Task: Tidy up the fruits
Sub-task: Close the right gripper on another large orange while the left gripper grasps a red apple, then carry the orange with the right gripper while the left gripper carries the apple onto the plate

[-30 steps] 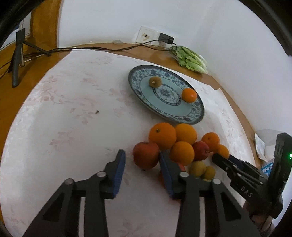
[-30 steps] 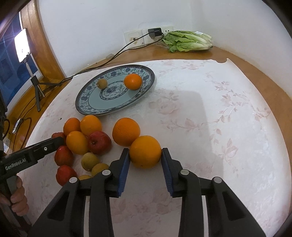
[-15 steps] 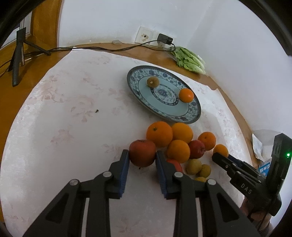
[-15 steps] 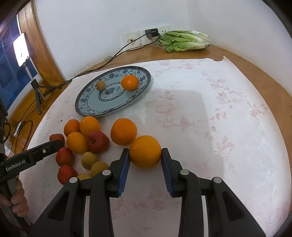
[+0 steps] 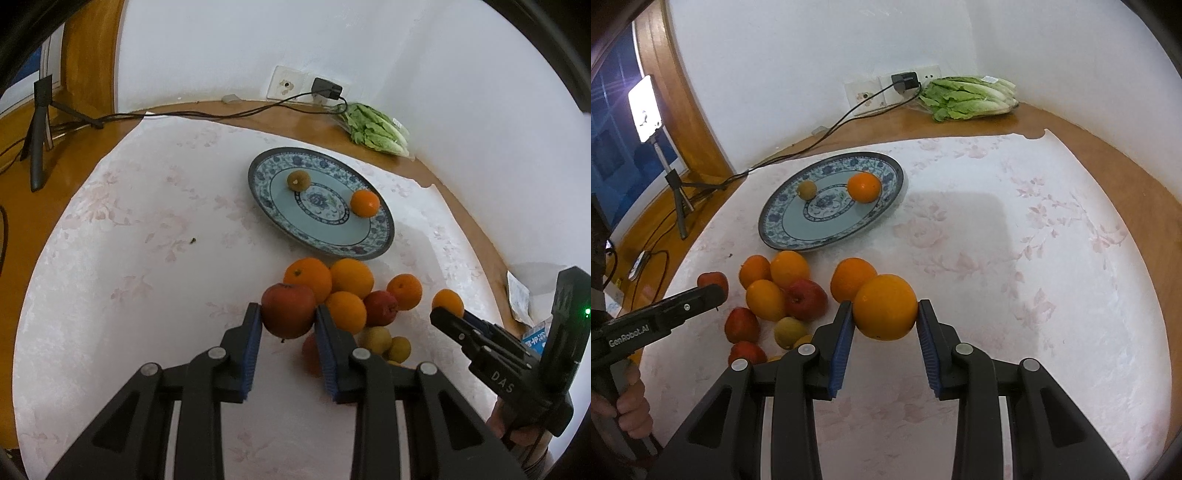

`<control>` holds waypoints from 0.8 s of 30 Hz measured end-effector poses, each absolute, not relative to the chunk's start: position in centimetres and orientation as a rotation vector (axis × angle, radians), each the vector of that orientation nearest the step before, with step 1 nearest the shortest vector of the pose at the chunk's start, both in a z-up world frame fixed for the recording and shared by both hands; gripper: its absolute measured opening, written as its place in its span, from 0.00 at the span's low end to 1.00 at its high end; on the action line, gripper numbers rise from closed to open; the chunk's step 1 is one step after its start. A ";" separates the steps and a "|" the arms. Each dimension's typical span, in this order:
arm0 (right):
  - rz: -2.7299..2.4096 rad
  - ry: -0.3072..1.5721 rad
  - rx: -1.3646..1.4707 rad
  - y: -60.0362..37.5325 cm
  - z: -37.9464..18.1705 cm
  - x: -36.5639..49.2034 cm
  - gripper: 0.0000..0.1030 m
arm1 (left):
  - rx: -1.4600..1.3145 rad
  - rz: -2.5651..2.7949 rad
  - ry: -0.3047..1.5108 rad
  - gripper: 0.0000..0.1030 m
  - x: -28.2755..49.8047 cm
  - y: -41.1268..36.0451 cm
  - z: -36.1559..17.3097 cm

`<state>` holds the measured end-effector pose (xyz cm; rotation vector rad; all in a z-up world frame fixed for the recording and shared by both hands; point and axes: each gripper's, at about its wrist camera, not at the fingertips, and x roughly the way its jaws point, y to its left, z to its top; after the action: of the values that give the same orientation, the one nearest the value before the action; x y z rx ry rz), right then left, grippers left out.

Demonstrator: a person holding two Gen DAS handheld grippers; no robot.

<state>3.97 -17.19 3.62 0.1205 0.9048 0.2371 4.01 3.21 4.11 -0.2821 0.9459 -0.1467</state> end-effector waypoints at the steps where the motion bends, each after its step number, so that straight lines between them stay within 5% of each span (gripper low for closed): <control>1: 0.240 0.902 0.121 -17.2 3.8 3.9 0.34 | -0.281 -0.148 0.942 0.29 4.0 3.1 4.3; 24: 0.315 0.873 0.087 -16.0 6.1 6.0 0.34 | -0.250 -0.178 0.922 0.29 7.3 1.9 6.4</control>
<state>5.99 -16.02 6.12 0.0873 0.8732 0.3146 7.27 1.93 6.44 -0.2503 0.9219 -0.1780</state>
